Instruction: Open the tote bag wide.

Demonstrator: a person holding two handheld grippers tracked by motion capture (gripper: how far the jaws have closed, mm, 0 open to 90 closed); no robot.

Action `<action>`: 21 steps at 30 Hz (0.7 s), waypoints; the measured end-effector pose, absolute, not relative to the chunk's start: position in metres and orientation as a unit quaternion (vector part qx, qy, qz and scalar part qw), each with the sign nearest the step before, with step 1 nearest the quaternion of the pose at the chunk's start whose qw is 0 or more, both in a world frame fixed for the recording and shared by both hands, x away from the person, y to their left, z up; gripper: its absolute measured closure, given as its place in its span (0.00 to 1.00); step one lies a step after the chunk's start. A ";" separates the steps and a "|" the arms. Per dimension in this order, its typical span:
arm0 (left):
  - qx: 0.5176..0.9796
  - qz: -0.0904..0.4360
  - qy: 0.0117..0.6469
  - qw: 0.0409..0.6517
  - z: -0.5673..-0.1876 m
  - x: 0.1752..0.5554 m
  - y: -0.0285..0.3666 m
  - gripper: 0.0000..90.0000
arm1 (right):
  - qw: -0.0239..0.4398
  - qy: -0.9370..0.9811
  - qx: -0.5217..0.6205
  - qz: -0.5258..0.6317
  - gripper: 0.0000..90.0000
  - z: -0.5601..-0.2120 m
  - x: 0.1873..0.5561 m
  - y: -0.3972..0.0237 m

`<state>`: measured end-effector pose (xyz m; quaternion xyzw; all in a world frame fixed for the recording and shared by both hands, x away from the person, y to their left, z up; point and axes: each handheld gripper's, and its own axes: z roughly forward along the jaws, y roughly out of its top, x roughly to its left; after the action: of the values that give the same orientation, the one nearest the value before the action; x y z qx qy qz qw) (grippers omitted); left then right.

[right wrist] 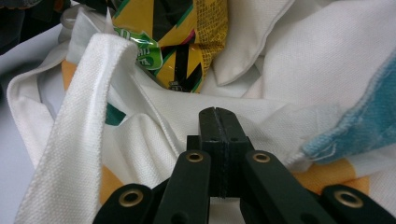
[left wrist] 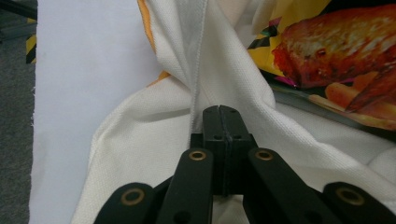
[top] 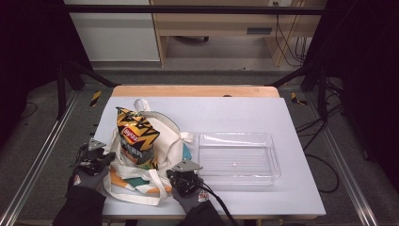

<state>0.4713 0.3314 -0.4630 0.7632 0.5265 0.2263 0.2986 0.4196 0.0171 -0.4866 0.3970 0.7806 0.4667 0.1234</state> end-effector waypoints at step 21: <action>0.746 0.228 0.512 0.359 -0.453 0.463 0.335 0.88 | 0.115 0.770 0.399 0.484 0.96 -0.486 0.420 0.016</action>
<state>0.4632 0.3350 -0.4529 0.7463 0.5125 0.2277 0.3585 0.4205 0.0155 -0.4861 0.3990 0.7701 0.4842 0.1152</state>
